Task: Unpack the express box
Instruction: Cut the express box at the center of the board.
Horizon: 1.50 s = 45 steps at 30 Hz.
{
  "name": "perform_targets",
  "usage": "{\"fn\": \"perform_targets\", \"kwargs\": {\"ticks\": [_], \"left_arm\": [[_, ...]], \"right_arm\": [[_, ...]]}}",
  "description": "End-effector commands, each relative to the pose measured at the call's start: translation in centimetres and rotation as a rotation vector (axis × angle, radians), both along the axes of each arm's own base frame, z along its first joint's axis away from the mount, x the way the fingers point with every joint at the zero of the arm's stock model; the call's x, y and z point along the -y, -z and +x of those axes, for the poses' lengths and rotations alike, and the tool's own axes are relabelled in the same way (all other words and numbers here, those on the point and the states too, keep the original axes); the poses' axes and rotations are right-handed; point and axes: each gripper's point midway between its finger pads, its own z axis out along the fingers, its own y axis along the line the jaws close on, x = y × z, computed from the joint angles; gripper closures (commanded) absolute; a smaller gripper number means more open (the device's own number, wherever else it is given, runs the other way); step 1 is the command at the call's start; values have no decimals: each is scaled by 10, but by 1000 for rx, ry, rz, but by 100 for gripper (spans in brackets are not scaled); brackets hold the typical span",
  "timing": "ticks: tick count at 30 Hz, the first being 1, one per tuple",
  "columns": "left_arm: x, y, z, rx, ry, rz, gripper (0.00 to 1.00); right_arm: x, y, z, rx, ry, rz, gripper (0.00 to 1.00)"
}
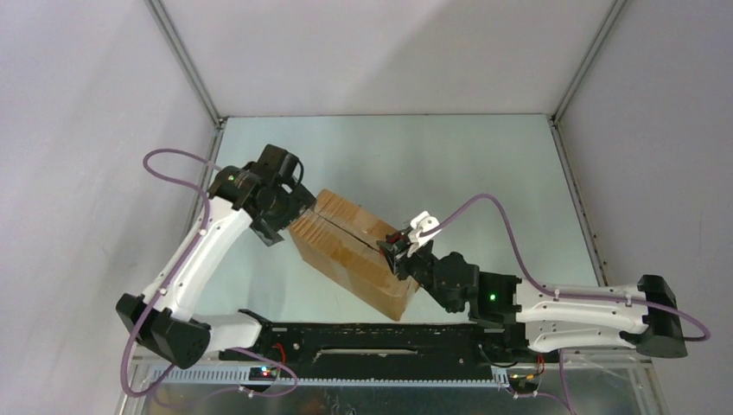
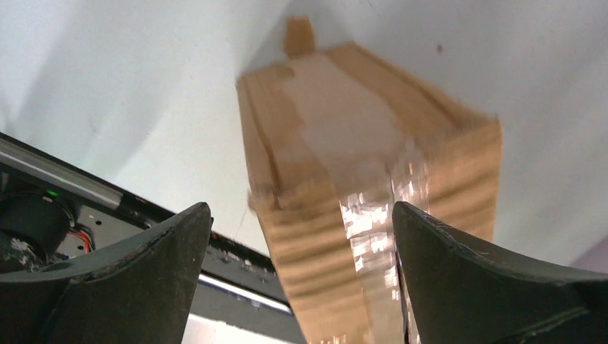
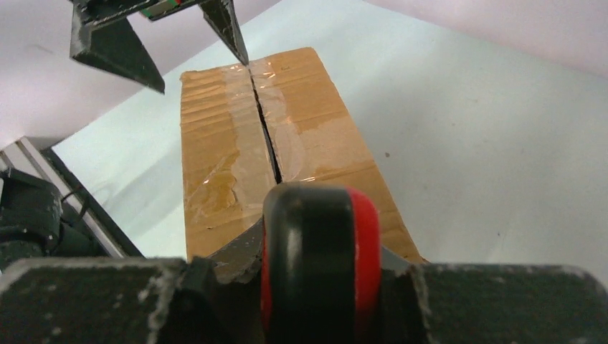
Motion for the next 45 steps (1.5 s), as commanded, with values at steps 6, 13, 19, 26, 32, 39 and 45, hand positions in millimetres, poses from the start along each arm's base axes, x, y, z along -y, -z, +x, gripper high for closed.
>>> {"fn": "perform_targets", "kwargs": {"ticks": [6, 13, 19, 26, 32, 39, 45], "left_arm": [[67, -30, -26, 60, 117, -218, 0], [103, -11, -24, 103, 107, -335, 0], [97, 9, -28, 72, 86, -302, 0], [72, 25, -23, 62, 18, -220, 0], [62, 20, -22, 77, -11, -198, 5], [54, 3, -33, 55, -23, -179, 8], [54, 5, -35, 12, -19, -156, 20]], "right_arm": [[-15, -20, 9, 11, 4, 53, 100], [-18, -18, 7, 2, -14, 31, 100], [-20, -17, 4, -3, -37, 14, 100], [-19, -16, -6, -27, -91, -28, 100], [-7, -14, -5, -57, -82, -64, 100], [-9, -8, 0, -73, -77, -72, 100], [-14, -7, 0, -76, -88, -73, 100]]}}
